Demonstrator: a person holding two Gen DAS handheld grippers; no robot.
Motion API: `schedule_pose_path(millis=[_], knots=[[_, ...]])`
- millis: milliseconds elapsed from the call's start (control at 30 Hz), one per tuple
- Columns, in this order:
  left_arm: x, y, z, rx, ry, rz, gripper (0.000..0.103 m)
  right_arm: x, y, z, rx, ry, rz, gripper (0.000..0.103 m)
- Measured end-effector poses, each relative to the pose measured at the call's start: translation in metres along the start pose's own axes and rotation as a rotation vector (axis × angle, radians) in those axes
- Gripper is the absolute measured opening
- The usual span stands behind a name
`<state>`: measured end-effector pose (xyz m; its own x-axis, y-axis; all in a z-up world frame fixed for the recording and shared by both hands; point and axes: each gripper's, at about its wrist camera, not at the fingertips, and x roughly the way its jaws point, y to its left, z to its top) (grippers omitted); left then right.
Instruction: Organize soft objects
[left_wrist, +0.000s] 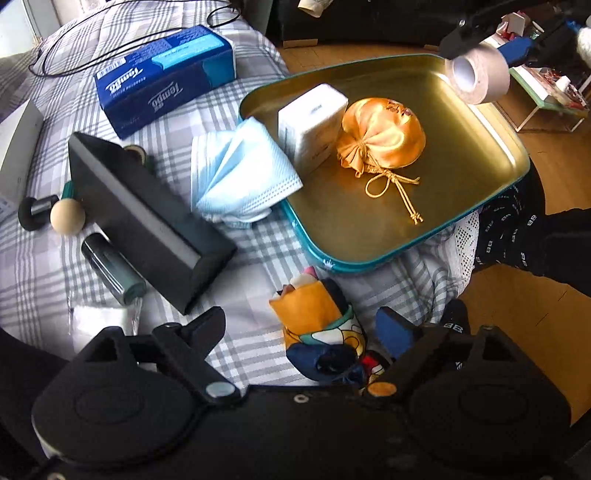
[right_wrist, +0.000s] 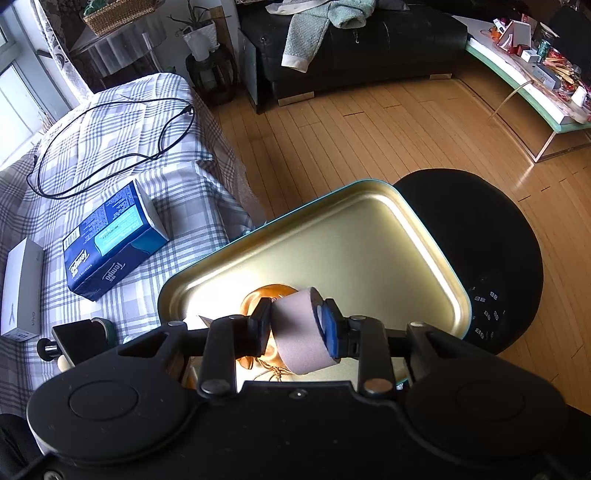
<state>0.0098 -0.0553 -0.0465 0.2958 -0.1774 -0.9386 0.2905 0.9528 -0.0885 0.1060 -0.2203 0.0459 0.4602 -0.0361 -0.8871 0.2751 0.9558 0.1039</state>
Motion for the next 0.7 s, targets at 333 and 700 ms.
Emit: schedule_pose_path(millis=[333,700], knots=[[0.047,-0.017,-0.011,-0.05,0.063,0.008,0.078,0.001,0.003,-0.001,-0.013,0.004,-0.004,0.031],[0.008,-0.017,0.004,-0.025,-0.016,-0.038,0.04,0.001,0.001,0.0,-0.008,0.004,-0.002,0.031]])
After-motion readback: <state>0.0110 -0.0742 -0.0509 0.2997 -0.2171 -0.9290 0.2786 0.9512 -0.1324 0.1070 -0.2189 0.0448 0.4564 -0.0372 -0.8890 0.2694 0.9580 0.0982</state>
